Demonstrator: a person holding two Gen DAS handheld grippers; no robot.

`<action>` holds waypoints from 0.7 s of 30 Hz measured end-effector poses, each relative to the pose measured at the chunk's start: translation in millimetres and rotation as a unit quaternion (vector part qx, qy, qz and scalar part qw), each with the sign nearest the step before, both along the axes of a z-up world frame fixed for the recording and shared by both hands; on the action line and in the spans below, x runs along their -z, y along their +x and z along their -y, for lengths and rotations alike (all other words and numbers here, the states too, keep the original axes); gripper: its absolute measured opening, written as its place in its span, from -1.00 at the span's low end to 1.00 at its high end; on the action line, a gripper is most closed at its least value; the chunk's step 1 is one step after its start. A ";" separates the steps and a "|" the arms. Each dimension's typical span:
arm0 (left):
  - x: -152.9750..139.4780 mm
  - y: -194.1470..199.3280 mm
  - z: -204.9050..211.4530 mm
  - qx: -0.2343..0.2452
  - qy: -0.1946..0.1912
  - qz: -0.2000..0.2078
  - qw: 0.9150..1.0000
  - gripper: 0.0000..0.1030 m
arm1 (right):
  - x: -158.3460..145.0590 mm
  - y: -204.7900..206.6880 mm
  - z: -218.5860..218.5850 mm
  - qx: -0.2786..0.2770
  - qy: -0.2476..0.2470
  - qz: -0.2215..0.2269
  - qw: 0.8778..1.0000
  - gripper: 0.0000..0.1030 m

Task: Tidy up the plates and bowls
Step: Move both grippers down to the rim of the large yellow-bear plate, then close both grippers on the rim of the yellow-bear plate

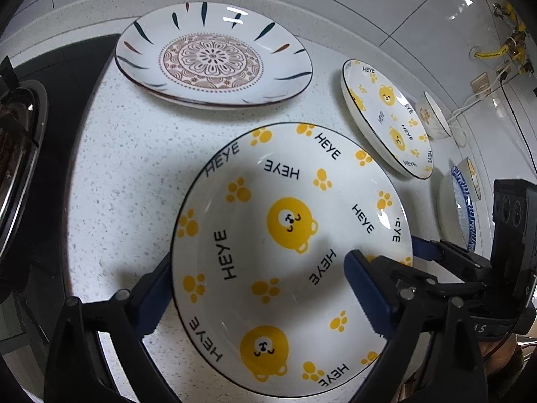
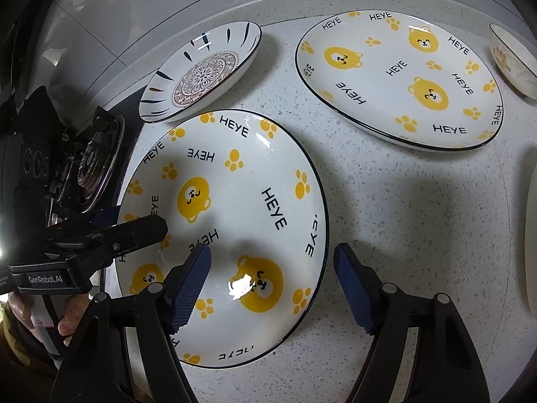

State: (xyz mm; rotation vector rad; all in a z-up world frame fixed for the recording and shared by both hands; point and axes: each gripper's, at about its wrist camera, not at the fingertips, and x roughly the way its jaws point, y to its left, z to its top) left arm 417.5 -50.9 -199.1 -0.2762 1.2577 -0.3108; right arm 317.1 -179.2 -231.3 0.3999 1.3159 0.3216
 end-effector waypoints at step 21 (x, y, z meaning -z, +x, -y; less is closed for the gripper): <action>5.1 5.0 -14.8 0.017 -0.064 -0.015 0.998 0.85 | 8.6 6.2 17.8 0.017 0.014 -0.025 0.999 -0.67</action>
